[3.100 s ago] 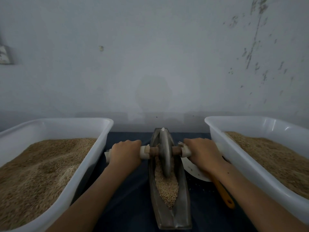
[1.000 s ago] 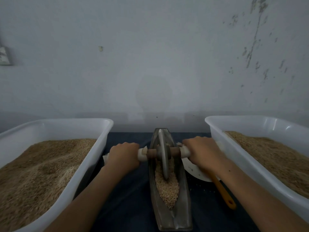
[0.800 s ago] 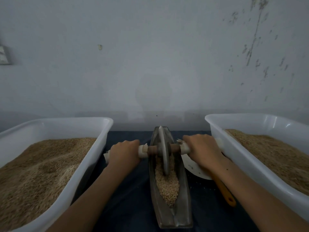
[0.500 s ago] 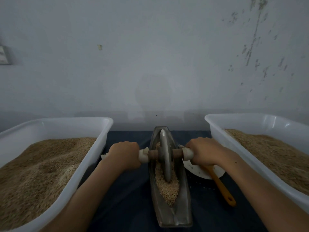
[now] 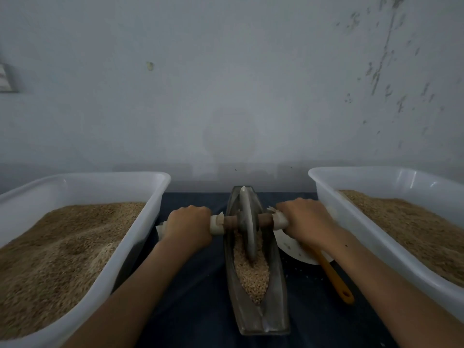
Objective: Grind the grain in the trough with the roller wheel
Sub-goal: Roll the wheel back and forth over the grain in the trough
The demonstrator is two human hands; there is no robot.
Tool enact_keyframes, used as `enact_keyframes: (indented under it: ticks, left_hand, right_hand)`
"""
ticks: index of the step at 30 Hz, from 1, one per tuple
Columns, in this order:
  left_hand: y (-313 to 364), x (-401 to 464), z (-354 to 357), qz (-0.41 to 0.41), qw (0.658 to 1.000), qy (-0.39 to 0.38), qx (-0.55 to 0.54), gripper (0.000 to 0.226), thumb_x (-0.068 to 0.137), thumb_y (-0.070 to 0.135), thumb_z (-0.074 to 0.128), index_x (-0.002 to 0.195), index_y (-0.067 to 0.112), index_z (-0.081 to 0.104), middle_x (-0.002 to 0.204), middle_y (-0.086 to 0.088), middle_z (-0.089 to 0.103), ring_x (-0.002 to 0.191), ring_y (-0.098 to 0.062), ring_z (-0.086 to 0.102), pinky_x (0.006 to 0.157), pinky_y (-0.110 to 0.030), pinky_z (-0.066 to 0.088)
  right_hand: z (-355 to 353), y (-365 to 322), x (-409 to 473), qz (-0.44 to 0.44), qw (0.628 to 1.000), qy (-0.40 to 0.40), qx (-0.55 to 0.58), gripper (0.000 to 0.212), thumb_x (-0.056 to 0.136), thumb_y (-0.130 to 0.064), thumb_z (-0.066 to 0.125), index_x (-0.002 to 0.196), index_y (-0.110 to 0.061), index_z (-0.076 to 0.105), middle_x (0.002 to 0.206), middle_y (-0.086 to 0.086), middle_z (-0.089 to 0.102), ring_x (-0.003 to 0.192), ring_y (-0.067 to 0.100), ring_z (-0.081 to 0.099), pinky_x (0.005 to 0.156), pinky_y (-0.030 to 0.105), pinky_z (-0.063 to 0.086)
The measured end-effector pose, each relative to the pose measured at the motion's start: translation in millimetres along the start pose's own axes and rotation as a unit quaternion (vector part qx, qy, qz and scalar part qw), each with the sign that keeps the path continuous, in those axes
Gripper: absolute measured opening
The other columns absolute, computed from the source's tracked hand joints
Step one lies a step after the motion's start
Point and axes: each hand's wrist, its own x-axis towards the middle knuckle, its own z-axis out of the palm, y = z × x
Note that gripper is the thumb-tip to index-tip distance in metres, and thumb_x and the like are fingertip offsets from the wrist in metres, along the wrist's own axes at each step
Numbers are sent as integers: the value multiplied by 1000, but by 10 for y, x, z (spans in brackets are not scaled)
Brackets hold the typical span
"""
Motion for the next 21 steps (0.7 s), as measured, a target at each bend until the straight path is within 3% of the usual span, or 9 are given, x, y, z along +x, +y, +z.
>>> enact_keyframes:
  ticks: [5,8,11,16,21]
  left_hand:
    - [-51,30,-67,10,995,-103,-7,20,80,33,64,94,21,55,76,8,51,77,-13,55,73,-27,46]
    - [-46,35,-86,10,992,-123,-10,23,79,34,66,92,21,52,73,8,48,77,-14,55,75,-28,48]
    - [-19,22,-77,2,996,-84,0,18,82,34,62,88,21,51,74,7,51,77,-15,57,74,-29,49]
    - [55,-33,-43,-2,998,58,24,10,89,32,54,93,23,50,92,3,61,84,-17,59,69,-28,42]
    - [81,-48,-58,3,996,73,54,15,89,31,55,100,22,53,95,2,62,86,-17,60,68,-27,40]
  right_hand:
    - [-191,-7,-9,-28,991,-132,15,17,81,-22,63,87,-33,51,76,-9,54,72,12,53,58,25,36]
    - [-206,-7,-15,-26,988,-148,21,19,80,-23,66,85,-34,51,73,-9,53,71,12,55,58,25,38]
    - [-134,-6,-24,-19,996,-92,12,15,81,-22,61,82,-33,51,72,-9,52,71,15,54,57,26,36]
    - [36,-16,-27,11,999,26,25,10,87,-23,54,82,-30,48,83,-7,60,81,20,60,62,30,36]
    - [44,26,-28,13,999,-7,30,8,84,-23,56,84,-30,54,87,-6,64,81,18,60,62,29,39]
